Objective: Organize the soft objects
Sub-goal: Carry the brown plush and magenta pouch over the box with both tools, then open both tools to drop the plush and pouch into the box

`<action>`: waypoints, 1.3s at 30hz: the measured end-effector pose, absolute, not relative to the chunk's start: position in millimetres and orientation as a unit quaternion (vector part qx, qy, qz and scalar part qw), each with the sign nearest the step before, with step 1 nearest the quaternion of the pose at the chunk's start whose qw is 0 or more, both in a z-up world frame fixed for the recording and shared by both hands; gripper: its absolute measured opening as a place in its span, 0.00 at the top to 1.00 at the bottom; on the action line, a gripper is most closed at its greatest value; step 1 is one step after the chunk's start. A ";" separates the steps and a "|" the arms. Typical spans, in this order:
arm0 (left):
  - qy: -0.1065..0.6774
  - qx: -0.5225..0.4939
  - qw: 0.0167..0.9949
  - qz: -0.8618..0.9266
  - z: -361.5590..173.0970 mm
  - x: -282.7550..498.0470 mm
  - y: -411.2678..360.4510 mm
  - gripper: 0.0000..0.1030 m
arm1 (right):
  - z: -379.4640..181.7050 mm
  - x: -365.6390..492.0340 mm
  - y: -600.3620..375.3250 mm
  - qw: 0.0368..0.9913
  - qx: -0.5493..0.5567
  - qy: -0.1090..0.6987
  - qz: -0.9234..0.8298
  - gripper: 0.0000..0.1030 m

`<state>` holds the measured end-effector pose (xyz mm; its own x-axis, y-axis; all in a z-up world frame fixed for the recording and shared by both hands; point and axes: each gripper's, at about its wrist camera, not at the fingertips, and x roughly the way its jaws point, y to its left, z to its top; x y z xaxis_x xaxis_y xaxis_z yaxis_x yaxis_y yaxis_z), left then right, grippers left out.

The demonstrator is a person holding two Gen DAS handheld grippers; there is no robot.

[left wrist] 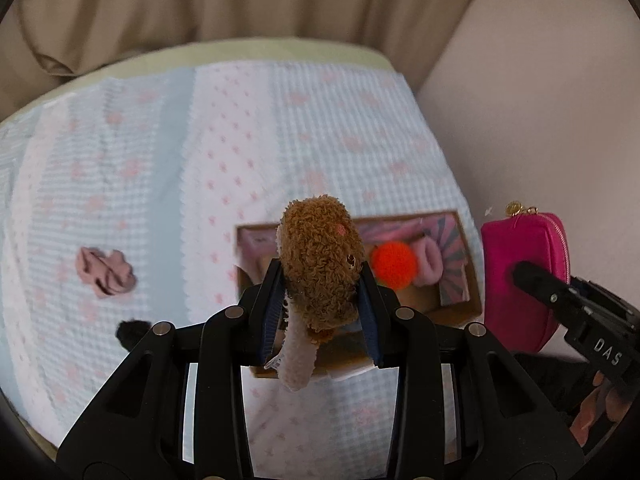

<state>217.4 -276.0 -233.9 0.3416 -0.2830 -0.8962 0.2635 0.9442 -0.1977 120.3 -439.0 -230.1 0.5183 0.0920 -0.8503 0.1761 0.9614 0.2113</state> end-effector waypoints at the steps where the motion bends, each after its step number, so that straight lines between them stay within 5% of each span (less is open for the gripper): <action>1: 0.558 -0.004 0.813 -0.166 -242.9 218.0 -282.9 0.69 | -237.7 122.4 -447.1 0.855 0.142 0.497 -0.028 0.72; 19: 0.615 0.140 0.755 -0.179 -356.4 228.1 -345.3 0.69 | -360.4 152.2 -487.1 0.794 0.206 0.572 -0.017 0.72; 20: 0.610 0.143 0.758 -0.184 -354.6 227.0 -346.2 0.60 | -361.3 153.5 -487.6 0.793 0.206 0.573 -0.016 0.72; 22: 0.595 0.156 0.767 -0.184 -348.7 223.4 -348.7 0.15 | -362.5 156.7 -488.1 0.793 0.201 0.575 -0.011 0.64; 23: 0.588 0.166 0.771 -0.178 -346.0 222.1 -349.2 0.01 | -360.7 157.2 -488.5 0.797 0.197 0.571 -0.010 0.47; 24: 0.581 0.172 0.776 -0.175 -343.6 220.0 -347.9 0.00 | -359.8 157.5 -489.3 0.801 0.193 0.566 -0.012 0.21; 26: 0.583 0.174 0.774 -0.176 -344.8 218.7 -344.7 0.00 | -356.9 155.7 -492.9 0.809 0.189 0.556 -0.011 0.00; 39: 0.582 0.143 0.782 -0.169 -319.9 209.6 -324.4 0.00 | -338.6 146.1 -494.1 0.824 0.193 0.533 -0.011 0.00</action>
<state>209.6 -324.4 -319.9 0.2648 -0.0988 -0.9592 0.4316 0.9017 0.0263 146.1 -494.1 -338.6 0.4319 0.1876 -0.8822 0.2242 0.9251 0.3065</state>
